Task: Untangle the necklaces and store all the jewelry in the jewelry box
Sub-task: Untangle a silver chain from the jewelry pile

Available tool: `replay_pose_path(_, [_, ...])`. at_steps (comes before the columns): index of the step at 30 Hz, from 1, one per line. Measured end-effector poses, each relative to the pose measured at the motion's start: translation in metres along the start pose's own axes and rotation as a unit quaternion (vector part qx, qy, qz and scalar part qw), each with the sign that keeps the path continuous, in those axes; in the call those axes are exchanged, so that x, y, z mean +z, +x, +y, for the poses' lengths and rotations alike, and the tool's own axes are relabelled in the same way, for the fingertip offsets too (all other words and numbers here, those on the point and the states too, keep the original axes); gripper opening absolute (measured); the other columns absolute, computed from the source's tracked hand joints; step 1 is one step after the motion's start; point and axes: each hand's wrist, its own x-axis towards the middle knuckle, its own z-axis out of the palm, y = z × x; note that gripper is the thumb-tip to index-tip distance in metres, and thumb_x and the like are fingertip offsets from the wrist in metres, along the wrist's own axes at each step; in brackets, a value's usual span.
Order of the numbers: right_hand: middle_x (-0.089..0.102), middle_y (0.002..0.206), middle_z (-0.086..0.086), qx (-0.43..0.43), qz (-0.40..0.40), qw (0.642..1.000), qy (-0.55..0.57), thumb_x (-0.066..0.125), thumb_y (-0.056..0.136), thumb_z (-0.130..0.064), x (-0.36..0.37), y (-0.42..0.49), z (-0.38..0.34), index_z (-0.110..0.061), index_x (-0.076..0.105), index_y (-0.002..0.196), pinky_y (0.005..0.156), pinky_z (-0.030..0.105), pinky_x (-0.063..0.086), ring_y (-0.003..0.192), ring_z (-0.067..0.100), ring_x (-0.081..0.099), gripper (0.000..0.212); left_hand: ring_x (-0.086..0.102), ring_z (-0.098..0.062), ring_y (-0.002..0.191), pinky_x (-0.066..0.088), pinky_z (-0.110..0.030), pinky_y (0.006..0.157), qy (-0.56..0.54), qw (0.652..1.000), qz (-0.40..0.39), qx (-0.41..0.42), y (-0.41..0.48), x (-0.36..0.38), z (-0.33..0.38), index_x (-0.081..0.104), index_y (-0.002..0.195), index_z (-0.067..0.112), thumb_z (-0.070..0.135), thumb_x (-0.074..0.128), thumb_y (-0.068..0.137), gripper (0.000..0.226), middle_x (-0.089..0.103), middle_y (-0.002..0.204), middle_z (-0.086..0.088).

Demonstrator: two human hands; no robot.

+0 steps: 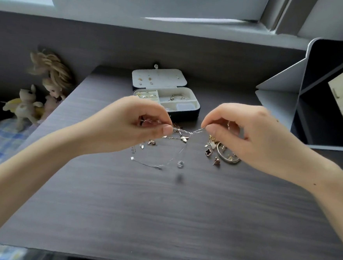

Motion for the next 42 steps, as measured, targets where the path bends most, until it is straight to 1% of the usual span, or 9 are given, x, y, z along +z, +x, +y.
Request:
replay_pose_path(11, [0.057, 0.069, -0.018, -0.004, 0.057, 0.998, -0.018, 0.056, 0.086, -0.02, -0.044, 0.006, -0.026, -0.016, 0.065, 0.082, 0.06, 0.003, 0.034, 0.064, -0.005, 0.05, 0.011, 0.047, -0.005, 0.064, 0.034, -0.007, 0.059, 0.069, 0.993, 0.048, 0.081, 0.031, -0.036, 0.049, 0.071, 0.083, 0.019, 0.023, 0.067, 0.087, 0.007, 0.064, 0.076, 0.008])
replay_pose_path(15, [0.055, 0.067, -0.019, -0.004, 0.058, 0.998, -0.024, 0.056, 0.085, -0.02, -0.048, -0.001, -0.029, -0.016, 0.066, 0.082, 0.06, 0.003, 0.034, 0.063, -0.006, 0.049, 0.011, 0.049, -0.01, 0.068, 0.035, -0.008, 0.06, 0.092, 0.99, 0.05, 0.098, 0.03, -0.033, 0.053, 0.071, 0.085, 0.021, 0.03, 0.064, 0.085, 0.011, 0.064, 0.078, 0.008])
replay_pose_path(20, [0.059, 0.069, -0.017, 0.0, 0.041, 0.999, -0.022, 0.056, 0.084, -0.022, -0.049, -0.015, -0.029, -0.016, 0.067, 0.083, 0.06, 0.004, 0.034, 0.065, -0.004, 0.051, 0.012, 0.052, -0.006, 0.07, 0.036, -0.008, 0.062, 0.093, 0.989, 0.036, 0.106, 0.017, -0.023, 0.054, 0.072, 0.085, 0.022, 0.024, 0.065, 0.085, 0.007, 0.063, 0.079, 0.013])
replay_pose_path(25, [0.058, 0.07, -0.019, -0.001, 0.021, 1.0, -0.014, 0.058, 0.085, -0.023, -0.043, -0.025, -0.031, -0.019, 0.066, 0.084, 0.061, 0.002, 0.034, 0.067, -0.007, 0.051, 0.01, 0.057, -0.016, 0.077, 0.038, -0.011, 0.064, 0.077, 0.992, 0.031, 0.094, 0.001, -0.017, 0.048, 0.072, 0.085, 0.028, 0.036, 0.062, 0.081, 0.013, 0.066, 0.082, 0.014])
replay_pose_path(29, [0.06, 0.069, -0.017, 0.008, 0.002, 1.0, -0.001, 0.058, 0.084, -0.026, -0.032, -0.031, -0.03, -0.021, 0.066, 0.084, 0.061, 0.004, 0.035, 0.066, -0.004, 0.051, 0.01, 0.052, -0.017, 0.069, 0.045, -0.031, 0.065, 0.052, 0.996, 0.028, 0.065, -0.015, -0.005, 0.036, 0.07, 0.08, 0.03, 0.05, 0.055, 0.076, 0.025, 0.065, 0.076, 0.008])
replay_pose_path(31, [0.062, 0.07, -0.014, 0.012, -0.012, 1.0, 0.005, 0.059, 0.084, -0.027, -0.023, -0.035, -0.028, -0.021, 0.066, 0.085, 0.062, 0.005, 0.035, 0.067, -0.001, 0.052, 0.009, 0.049, -0.015, 0.066, 0.045, -0.035, 0.066, 0.043, 0.997, 0.036, 0.051, -0.022, 0.004, 0.027, 0.069, 0.079, 0.031, 0.051, 0.054, 0.076, 0.025, 0.062, 0.073, 0.006])
replay_pose_path(36, [0.061, 0.075, -0.013, 0.026, -0.047, 0.998, 0.023, 0.058, 0.083, -0.03, 0.006, -0.047, -0.022, -0.023, 0.066, 0.086, 0.066, 0.008, 0.036, 0.074, 0.005, 0.054, 0.011, 0.049, -0.012, 0.066, 0.043, -0.026, 0.063, 0.015, 0.998, 0.051, 0.027, -0.039, 0.027, 0.004, 0.068, 0.081, 0.028, 0.05, 0.055, 0.08, 0.025, 0.061, 0.075, 0.008])
replay_pose_path(39, [0.058, 0.073, -0.017, 0.012, -0.082, 0.996, 0.029, 0.054, 0.084, -0.036, 0.021, -0.06, -0.02, -0.023, 0.065, 0.084, 0.068, 0.007, 0.036, 0.074, 0.003, 0.052, 0.017, 0.049, -0.012, 0.064, 0.044, -0.029, 0.061, 0.01, 0.999, 0.031, 0.026, -0.051, 0.041, -0.004, 0.066, 0.086, 0.027, 0.047, 0.055, 0.082, 0.023, 0.059, 0.072, 0.007])
replay_pose_path(42, [0.055, 0.073, -0.019, 0.007, -0.121, 0.992, 0.03, 0.05, 0.082, -0.039, 0.034, -0.074, -0.017, -0.025, 0.063, 0.082, 0.071, 0.016, 0.04, 0.073, 0.003, 0.051, 0.019, 0.05, -0.006, 0.061, 0.045, -0.03, 0.059, 0.033, 0.998, -0.008, 0.045, -0.063, 0.051, -0.01, 0.066, 0.087, 0.029, 0.043, 0.057, 0.083, 0.017, 0.057, 0.069, 0.013])
